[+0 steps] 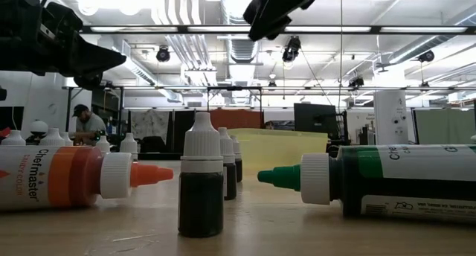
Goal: Pick & Place food coloring
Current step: Put the small green food coloring bottle into the yellow bin
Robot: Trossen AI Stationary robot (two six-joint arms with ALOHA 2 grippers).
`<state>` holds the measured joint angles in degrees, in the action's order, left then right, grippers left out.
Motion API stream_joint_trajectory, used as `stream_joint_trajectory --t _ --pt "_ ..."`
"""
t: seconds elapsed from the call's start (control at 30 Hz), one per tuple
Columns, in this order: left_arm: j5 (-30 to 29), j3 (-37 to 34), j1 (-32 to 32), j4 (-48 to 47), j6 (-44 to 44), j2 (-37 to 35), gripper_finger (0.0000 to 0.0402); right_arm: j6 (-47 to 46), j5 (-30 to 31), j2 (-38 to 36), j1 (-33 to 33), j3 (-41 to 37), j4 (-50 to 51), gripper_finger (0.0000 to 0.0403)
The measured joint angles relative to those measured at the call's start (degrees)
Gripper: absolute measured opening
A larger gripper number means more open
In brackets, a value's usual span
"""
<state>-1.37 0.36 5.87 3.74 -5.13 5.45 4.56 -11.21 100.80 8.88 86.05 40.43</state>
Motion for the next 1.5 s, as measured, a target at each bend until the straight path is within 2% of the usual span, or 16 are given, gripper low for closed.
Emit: stream_joint_trajectory --t 0.37,0.93,1.5 --pt "0.0 0.0 -0.04 -0.01 0.0 0.0 0.0 3.13 0.09 5.82 1.17 3.28 0.43 0.0191" --pt "0.0 0.0 -0.03 -0.14 0.0 0.22 0.0 4.94 0.77 14.87 1.62 9.07 3.87 0.0191" --pt "-0.01 0.0 0.02 -0.16 0.0 0.22 0.0 6.51 0.77 20.24 1.62 9.37 4.15 0.0191"
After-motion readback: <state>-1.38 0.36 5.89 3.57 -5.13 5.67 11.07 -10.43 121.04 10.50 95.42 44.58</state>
